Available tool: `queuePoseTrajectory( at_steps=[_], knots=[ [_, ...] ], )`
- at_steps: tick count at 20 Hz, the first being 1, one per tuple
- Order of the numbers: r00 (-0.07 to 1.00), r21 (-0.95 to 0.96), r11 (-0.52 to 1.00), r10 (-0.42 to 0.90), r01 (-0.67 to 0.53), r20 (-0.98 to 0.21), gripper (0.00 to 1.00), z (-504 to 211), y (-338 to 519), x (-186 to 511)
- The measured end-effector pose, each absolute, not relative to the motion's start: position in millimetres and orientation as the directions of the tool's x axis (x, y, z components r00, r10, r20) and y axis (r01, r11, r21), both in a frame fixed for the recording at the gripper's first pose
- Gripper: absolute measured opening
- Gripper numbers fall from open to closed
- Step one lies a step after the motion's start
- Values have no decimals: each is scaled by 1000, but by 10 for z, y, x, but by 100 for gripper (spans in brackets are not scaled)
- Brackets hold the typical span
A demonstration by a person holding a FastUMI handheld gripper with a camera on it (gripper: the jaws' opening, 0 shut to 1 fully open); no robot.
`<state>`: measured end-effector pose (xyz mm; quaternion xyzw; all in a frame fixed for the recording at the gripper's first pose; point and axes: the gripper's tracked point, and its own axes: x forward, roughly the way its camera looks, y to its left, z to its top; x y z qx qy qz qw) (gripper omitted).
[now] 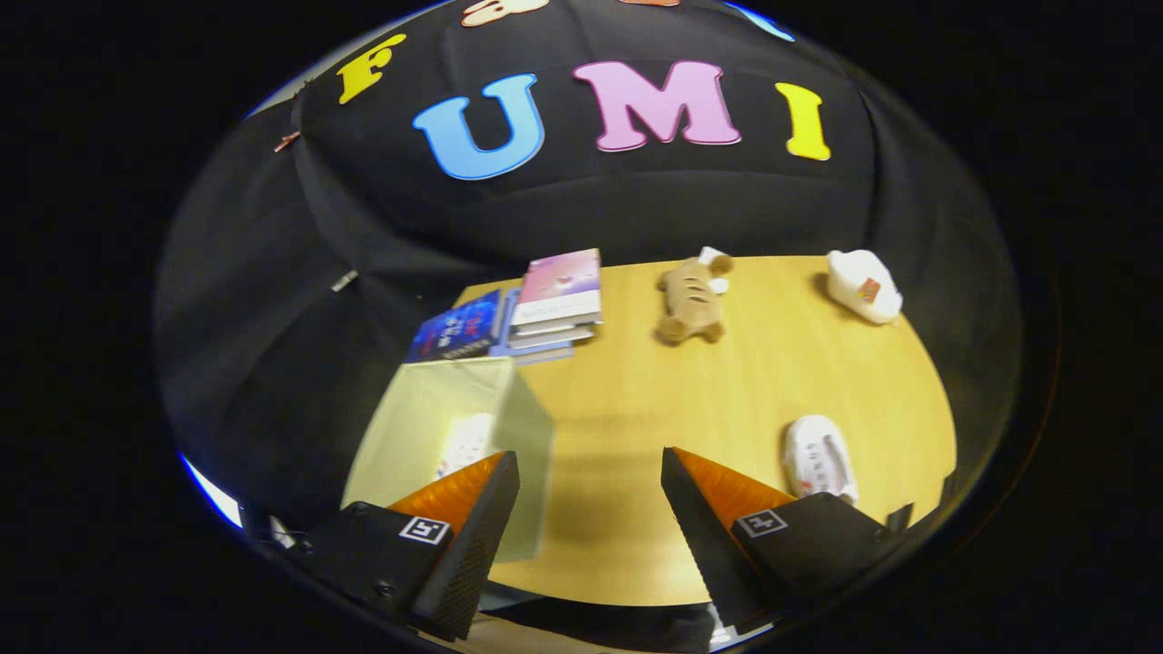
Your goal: Open the storage box then place both shoes into the box .Put the left shoe in first, then the right shoe, with the right side of both shoes facing outward in a uniform manner.
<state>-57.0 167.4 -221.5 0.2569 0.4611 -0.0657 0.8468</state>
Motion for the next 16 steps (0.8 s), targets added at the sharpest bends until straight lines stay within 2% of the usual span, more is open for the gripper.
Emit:
queuePoseTrajectory(
  at_steps=[4, 9, 12, 16],
  knots=[
    [402, 142, 920, -18, 366, -916, 98, -2811, 797, -1456],
    [210, 6, 942, -69, 335, -975, 97, -3566, 210, -2291],
    [177, -6, 949, -65, 316, -982, 97, -3925, 64, -2389],
    [200, -12, 965, -66, 262, -978, 94, -4229, -22, -2300]
  ],
)
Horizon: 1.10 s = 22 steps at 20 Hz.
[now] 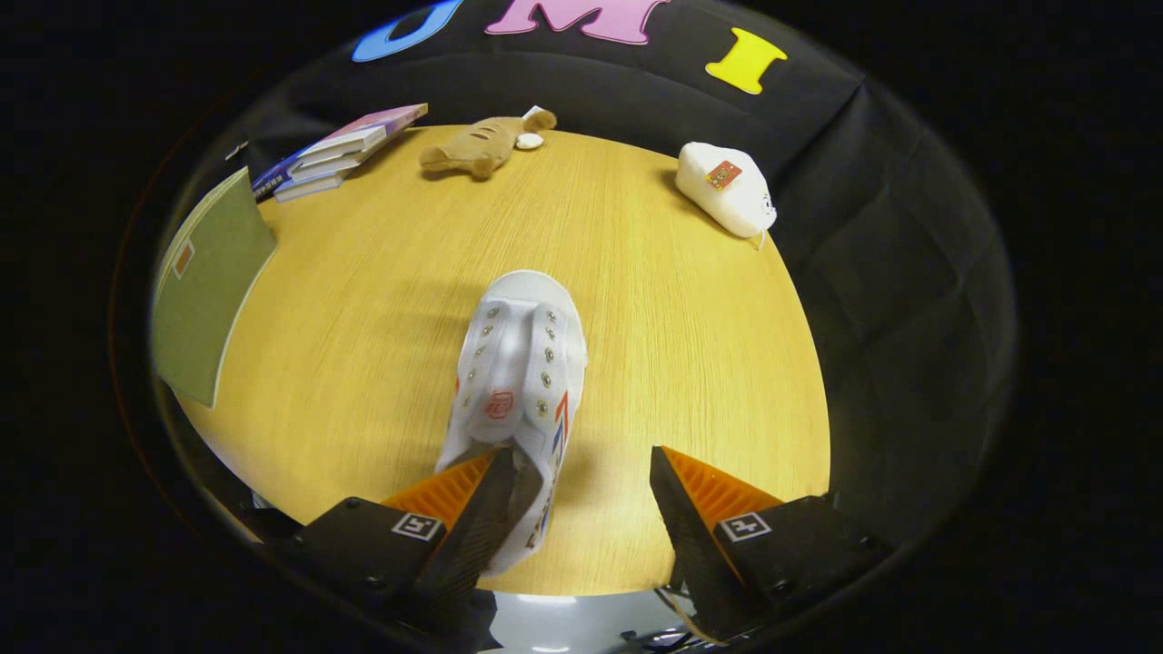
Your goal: Open the storage box then place both shoes into the box .Put the left shoe in first, then the right shoe, with the right side of both shoes facing outward in a uniform manner.
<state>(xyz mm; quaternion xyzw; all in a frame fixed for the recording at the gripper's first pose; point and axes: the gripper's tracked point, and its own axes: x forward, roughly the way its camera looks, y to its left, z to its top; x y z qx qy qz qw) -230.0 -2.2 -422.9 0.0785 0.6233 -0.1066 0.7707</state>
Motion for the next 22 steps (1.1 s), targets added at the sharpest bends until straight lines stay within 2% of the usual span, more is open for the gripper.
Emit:
queuePoseTrajectory(
  at_steps=[3, 5, 7, 8, 11, 14, 17, 22],
  knots=[
    [253, 22, 967, -44, 253, -966, 88, -4380, -51, -2088],
    [299, 82, 957, -5, 280, -954, 79, -4413, 0, -1910],
    [292, 130, 944, 38, 305, -956, 55, -4516, 92, -1834],
    [272, 100, 945, 12, 312, -962, 29, -4553, 61, -1848],
    [266, 97, 924, -6, 370, -964, 7, -4534, 43, -1838],
    [287, 189, 869, 57, 457, -956, 5, -4418, 143, -1809],
    [325, 220, 835, 54, 503, -944, 5, -4123, 160, -1723],
    [392, 283, 810, 71, 515, -917, 5, -3339, 365, -1380]
  ],
)
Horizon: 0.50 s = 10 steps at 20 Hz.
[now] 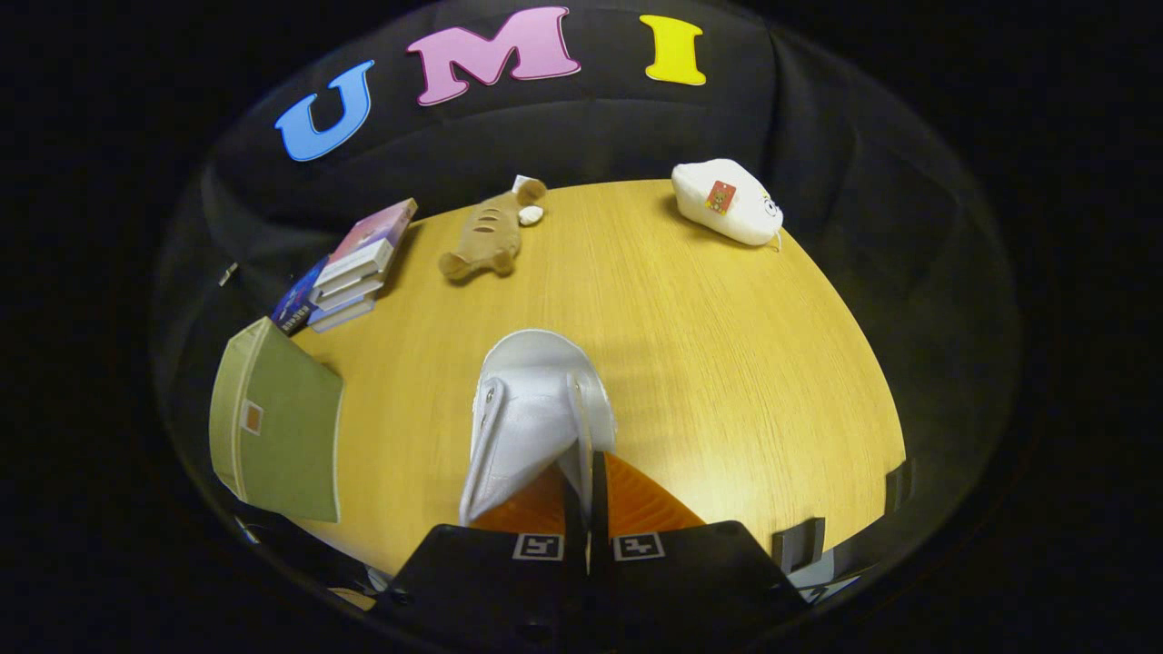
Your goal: Open the storage box then place both shoes into the box .Put the left shoe in first, then the right shoe, with the right side of both shoes facing outward in a uniform manner.
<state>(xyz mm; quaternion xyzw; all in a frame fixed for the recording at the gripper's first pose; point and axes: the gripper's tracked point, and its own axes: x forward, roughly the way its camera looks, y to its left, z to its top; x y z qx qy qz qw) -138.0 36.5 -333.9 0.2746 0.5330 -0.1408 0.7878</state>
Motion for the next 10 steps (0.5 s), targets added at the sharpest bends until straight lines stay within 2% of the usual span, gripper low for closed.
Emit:
queuePoseTrajectory(
  at_steps=[6, 10],
  knots=[
    [508, 406, 805, 155, 432, -847, 5, -2323, 1169, -553],
    [528, 489, 772, 238, 406, -815, 5, -1864, 1863, -60]
  ],
)
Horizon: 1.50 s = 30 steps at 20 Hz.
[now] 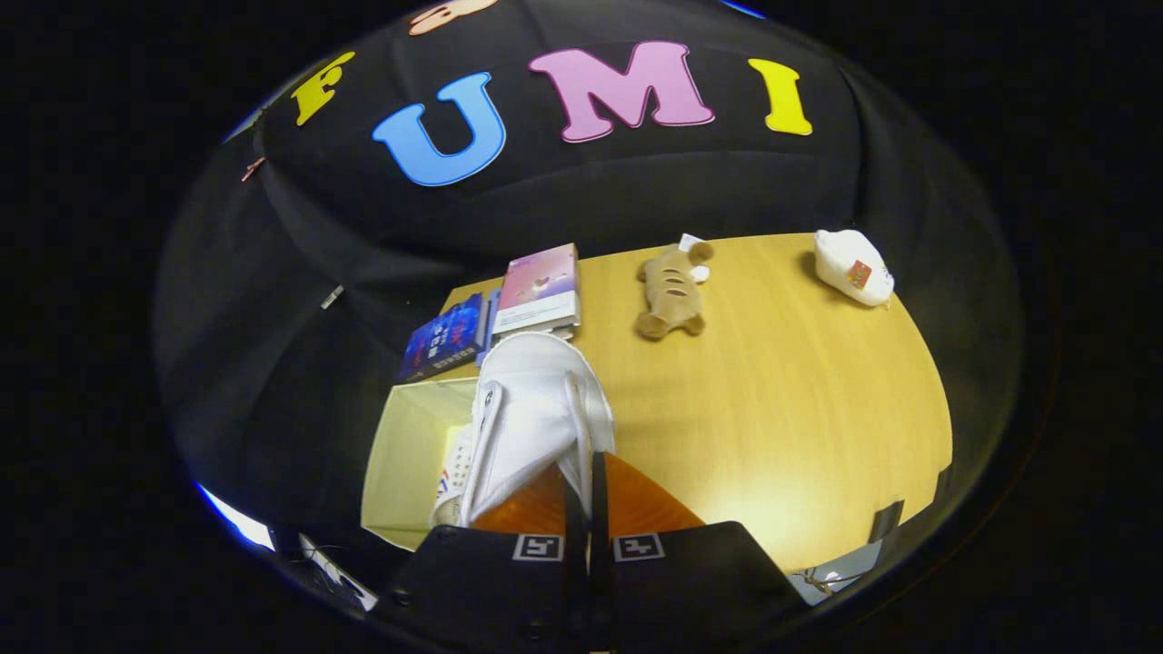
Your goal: Open the storage box then place both shoes into the box .Put the left shoe in first, then the right shoe, with the right side of both shoes facing outward in a uniform manner.
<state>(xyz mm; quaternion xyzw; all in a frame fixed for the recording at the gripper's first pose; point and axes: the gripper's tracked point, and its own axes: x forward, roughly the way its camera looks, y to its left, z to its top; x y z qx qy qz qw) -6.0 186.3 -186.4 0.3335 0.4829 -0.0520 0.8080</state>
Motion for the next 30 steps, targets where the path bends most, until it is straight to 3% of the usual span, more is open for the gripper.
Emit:
queuePoseTrajectory(
  at_steps=[5, 15, 16, 21, 22, 30],
  knots=[
    [501, 514, 758, 289, 402, -816, 5, -1680, 2696, 371],
    [347, 382, 839, 251, 388, -904, 5, -2264, 3639, 492],
    [365, 398, 831, 257, 390, -895, 12, -2249, 3681, 539],
    [435, 369, 875, 213, 314, -875, 92, -2033, 3663, 630],
    [435, 369, 876, 213, 312, -875, 100, -2042, 3699, 622],
    [501, 436, 845, 244, 311, -830, 100, -1816, 3521, 509]
  ],
)
